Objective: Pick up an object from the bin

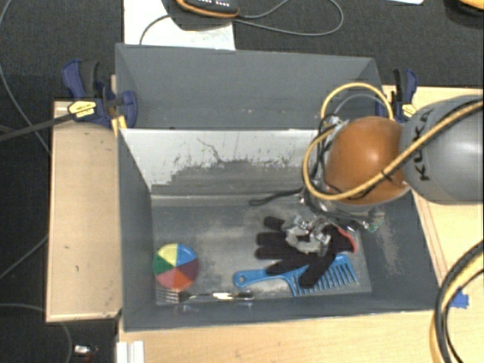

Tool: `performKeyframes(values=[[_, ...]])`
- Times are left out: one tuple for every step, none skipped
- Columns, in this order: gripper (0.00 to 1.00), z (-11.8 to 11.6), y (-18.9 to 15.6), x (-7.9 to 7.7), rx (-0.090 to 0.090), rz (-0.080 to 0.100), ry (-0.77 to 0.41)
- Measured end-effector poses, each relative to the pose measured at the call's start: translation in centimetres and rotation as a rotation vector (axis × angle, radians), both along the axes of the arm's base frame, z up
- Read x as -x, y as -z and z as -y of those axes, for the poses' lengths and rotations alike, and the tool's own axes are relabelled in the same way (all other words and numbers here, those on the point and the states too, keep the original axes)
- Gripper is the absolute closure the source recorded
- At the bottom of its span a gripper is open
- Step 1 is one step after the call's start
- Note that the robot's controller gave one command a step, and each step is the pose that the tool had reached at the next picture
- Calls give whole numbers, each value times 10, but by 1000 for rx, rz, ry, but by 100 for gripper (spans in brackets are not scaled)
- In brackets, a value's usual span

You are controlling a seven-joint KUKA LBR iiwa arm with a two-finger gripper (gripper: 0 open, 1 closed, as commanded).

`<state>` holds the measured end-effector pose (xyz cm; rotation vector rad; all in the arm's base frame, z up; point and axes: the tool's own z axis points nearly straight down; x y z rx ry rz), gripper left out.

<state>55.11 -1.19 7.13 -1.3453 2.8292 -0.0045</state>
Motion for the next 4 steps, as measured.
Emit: performKeyframes(values=[[0, 2, -25, 7, -2, 1, 90], [0, 2, -26, 7, -2, 1, 91], [0, 0, -99, 8, -3, -2, 73], [0, 27, -176, 7, -2, -2, 40]])
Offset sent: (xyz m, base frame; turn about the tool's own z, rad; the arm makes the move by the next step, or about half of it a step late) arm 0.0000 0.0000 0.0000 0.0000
